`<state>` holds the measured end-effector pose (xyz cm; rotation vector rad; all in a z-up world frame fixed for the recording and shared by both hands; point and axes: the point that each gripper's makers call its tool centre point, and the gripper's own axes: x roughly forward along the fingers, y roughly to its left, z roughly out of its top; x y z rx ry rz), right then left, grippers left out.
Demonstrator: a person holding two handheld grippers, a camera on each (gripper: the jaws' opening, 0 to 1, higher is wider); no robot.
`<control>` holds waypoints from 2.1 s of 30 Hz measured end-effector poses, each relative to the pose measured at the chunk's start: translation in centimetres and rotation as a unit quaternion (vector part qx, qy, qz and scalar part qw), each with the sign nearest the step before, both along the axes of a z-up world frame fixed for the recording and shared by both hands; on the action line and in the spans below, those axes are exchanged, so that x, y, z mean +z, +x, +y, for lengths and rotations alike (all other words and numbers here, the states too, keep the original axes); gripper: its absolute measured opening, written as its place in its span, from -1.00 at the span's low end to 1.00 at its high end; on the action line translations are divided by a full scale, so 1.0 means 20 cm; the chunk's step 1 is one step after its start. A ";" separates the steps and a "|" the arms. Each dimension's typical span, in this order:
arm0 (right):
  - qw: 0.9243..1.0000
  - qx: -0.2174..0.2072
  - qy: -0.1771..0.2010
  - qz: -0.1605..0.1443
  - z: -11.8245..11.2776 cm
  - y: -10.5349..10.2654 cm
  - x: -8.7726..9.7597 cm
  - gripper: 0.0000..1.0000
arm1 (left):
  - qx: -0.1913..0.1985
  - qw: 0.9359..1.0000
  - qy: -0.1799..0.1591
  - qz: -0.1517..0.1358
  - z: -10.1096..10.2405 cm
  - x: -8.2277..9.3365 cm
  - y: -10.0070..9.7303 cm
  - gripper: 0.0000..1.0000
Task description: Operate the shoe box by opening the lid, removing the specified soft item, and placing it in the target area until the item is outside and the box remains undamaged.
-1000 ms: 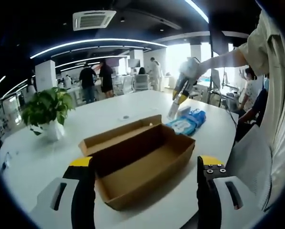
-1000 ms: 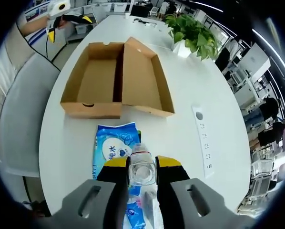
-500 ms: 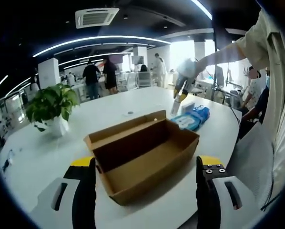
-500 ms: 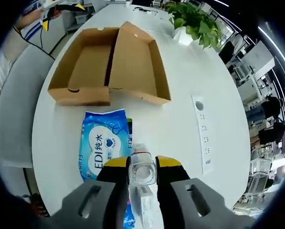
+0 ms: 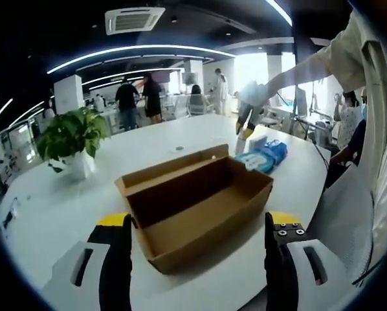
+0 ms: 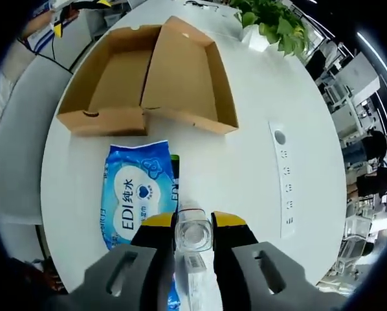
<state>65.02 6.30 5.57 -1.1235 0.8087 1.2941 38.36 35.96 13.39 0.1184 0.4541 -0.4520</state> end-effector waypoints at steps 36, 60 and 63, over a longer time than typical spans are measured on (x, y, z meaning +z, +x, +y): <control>1.000 -0.020 0.009 -0.002 0.02 0.06 -0.02 -0.53 | 0.033 0.999 0.004 0.026 0.07 -0.09 0.04 0.57; 0.992 -0.091 0.086 -0.008 0.18 0.10 0.10 -0.55 | 0.109 0.990 0.019 0.088 0.25 -0.27 0.08 0.10; 0.991 -0.096 0.090 -0.007 0.21 0.09 0.10 -0.55 | 0.124 0.987 0.010 0.098 0.27 -0.29 0.08 0.03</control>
